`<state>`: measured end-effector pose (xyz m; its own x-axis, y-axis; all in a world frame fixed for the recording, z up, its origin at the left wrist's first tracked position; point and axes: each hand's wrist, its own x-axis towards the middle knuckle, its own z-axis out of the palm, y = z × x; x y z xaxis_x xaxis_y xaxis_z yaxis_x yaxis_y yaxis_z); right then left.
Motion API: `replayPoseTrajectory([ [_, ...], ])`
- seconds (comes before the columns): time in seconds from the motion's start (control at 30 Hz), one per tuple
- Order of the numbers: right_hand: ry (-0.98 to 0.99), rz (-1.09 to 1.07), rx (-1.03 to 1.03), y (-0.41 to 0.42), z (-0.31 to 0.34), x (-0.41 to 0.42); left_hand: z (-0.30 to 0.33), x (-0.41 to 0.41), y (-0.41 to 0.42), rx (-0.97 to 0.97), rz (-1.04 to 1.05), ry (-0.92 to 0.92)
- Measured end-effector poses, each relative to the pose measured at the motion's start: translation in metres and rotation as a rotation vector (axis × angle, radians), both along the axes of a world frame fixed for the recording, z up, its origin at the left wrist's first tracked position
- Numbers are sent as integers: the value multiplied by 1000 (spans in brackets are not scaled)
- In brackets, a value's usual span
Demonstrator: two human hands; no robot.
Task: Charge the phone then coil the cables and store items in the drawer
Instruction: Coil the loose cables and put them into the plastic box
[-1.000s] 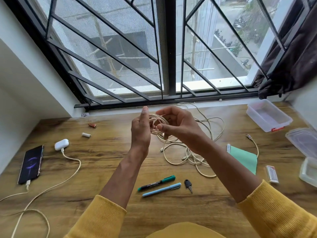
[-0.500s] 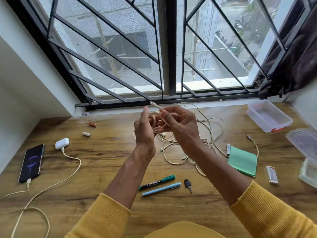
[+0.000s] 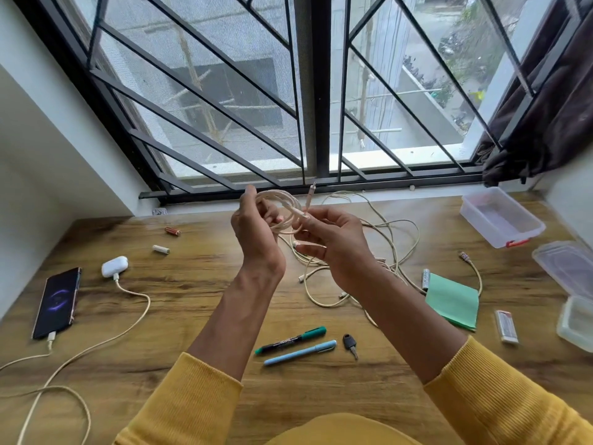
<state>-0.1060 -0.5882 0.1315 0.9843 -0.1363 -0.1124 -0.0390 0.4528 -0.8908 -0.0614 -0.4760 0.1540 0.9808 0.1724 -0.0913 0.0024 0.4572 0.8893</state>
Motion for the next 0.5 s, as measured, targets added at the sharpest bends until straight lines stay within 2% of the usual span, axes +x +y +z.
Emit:
replayPoseTrajectory([
  [0.1,12,-40,32,-1,7,5,0,-5,-2,94,4,-45],
  [0.37,-35,102,-193,-9,20,8,1,0,1,165,-9,-86],
  [0.5,-54,49,-335,-13,23,12,0,3,1,136,34,-37],
])
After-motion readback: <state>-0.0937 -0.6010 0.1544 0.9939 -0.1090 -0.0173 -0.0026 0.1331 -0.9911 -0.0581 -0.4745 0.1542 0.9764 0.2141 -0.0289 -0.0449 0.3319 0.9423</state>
